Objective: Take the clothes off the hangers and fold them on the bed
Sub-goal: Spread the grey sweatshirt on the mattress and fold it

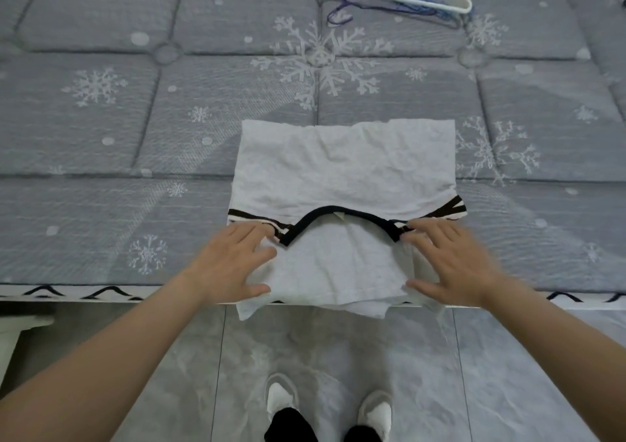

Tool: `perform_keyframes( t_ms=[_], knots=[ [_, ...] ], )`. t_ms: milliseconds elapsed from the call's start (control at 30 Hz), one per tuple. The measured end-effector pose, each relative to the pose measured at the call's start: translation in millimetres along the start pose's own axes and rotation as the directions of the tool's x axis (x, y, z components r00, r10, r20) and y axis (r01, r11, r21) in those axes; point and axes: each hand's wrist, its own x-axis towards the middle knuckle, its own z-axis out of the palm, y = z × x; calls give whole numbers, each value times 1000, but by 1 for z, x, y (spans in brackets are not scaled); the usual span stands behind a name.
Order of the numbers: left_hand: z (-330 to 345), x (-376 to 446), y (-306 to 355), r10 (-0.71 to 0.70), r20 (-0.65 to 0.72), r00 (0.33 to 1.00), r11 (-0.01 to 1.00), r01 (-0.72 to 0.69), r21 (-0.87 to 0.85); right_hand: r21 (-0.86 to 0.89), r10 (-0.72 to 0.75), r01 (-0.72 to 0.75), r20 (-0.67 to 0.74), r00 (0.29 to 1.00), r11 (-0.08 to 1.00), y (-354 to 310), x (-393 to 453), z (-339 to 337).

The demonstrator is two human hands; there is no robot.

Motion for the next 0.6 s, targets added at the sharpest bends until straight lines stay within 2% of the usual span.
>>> perform_keyframes(
  t_ms=[133,233,300,367,467,600],
  knots=[
    [16,-17,26,73,41,997,995,-75,72,-40,-63,63,-19,998,997,-15,-22,9],
    [37,-29,45,24,113,993,993,-37,113,-71,-80,83,38,996,994,-19,-39,22],
    [54,-33,51,-38,110,993,991,23,135,-62,-66,71,93,993,996,-16,-49,34],
    [67,-38,53,-98,19,995,986,94,141,-31,-53,57,123,991,998,-11,-53,44],
    [79,-47,60,-62,-159,985,979,91,182,-23,-15,16,46,999,1000,-10,-59,60],
    [79,-51,60,-63,-226,972,986,95,137,32,13,-10,-69,998,999,-13,-63,67]
  ],
)
